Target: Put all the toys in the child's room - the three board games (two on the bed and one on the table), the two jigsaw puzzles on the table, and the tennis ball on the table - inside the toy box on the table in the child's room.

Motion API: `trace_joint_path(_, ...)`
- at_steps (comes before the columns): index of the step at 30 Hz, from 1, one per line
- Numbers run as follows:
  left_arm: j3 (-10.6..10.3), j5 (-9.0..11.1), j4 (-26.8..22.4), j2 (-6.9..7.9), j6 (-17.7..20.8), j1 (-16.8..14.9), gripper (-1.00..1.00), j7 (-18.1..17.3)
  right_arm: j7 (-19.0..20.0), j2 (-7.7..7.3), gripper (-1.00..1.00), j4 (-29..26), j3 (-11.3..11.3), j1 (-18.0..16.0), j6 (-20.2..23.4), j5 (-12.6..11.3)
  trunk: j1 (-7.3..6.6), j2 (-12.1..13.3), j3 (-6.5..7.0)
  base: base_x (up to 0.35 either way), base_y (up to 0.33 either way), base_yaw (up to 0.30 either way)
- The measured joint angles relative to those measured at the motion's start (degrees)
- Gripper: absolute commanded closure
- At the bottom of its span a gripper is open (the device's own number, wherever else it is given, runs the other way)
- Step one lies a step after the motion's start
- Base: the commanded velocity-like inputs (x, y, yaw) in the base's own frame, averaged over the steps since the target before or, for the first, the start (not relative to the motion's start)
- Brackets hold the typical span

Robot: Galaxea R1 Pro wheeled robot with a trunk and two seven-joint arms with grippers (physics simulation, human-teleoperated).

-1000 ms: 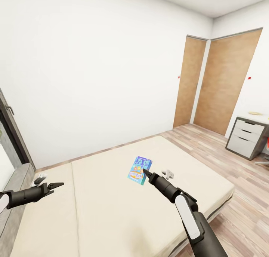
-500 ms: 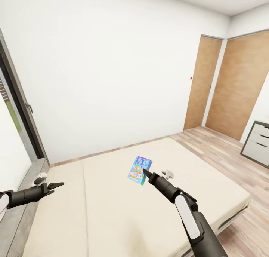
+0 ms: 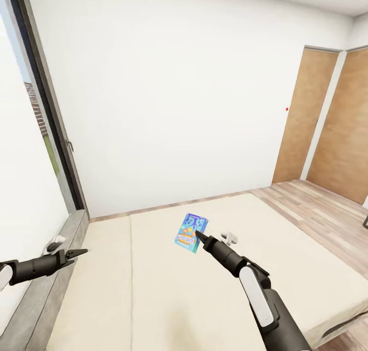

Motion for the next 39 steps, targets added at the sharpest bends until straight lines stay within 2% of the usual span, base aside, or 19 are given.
trace_joint_path(6,0.0,0.0,0.0,0.00,0.0,0.0,-1.00,0.0,0.0,0.01,1.00,0.0,0.0,0.0,0.0,0.0,0.00,0.0,0.24,0.000,-0.053,0.257)
trace_joint_path(15,-0.1,0.0,-0.9,0.00,0.1,0.0,-1.00,0.5,0.1,0.01,1.00,0.0,0.0,0.0,0.0,0.0,-0.01,0.0,0.61,0.054,-0.262,0.244)
trace_joint_path(25,-0.1,0.0,-1.1,-0.08,0.1,0.0,-1.00,0.6,0.2,0.00,1.00,0.0,0.0,0.0,0.0,0.0,-0.02,0.0,0.68,0.123,-0.180,0.048)
trace_joint_path(33,-0.1,0.0,-1.1,-0.03,0.0,0.0,-1.00,0.5,0.4,0.00,1.00,-0.1,0.0,0.0,0.0,0.0,0.00,0.0,0.69,0.046,-0.056,0.070)
trace_joint_path(39,-0.1,0.0,-1.1,0.00,0.0,0.0,-1.00,0.6,0.4,0.01,1.00,-0.1,0.0,0.0,0.0,0.0,0.00,0.0,0.74,0.002,-0.179,0.186)
